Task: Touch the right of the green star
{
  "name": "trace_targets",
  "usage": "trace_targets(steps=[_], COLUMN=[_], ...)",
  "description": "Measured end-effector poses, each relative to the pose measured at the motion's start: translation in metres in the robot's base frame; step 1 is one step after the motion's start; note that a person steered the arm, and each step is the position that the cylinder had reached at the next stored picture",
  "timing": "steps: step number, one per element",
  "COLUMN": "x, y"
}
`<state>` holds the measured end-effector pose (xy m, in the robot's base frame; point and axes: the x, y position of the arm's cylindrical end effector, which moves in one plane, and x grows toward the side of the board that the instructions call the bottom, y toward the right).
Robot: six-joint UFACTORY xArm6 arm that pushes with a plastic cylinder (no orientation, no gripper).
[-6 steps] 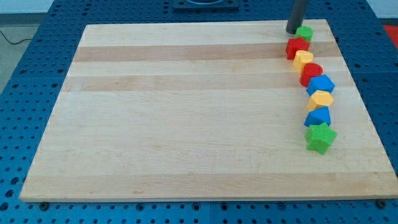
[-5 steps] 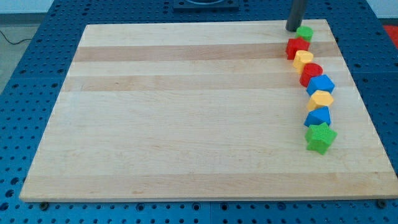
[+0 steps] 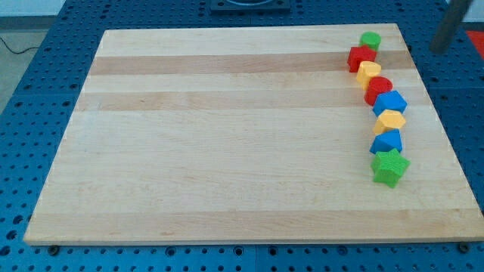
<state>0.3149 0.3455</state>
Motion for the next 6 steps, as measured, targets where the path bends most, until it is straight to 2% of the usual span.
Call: trace_targets(steps=[1,3,4,6], x=[0.073,0.118,0.169,0.225], y=[0.0,0.0,0.0,-0.038])
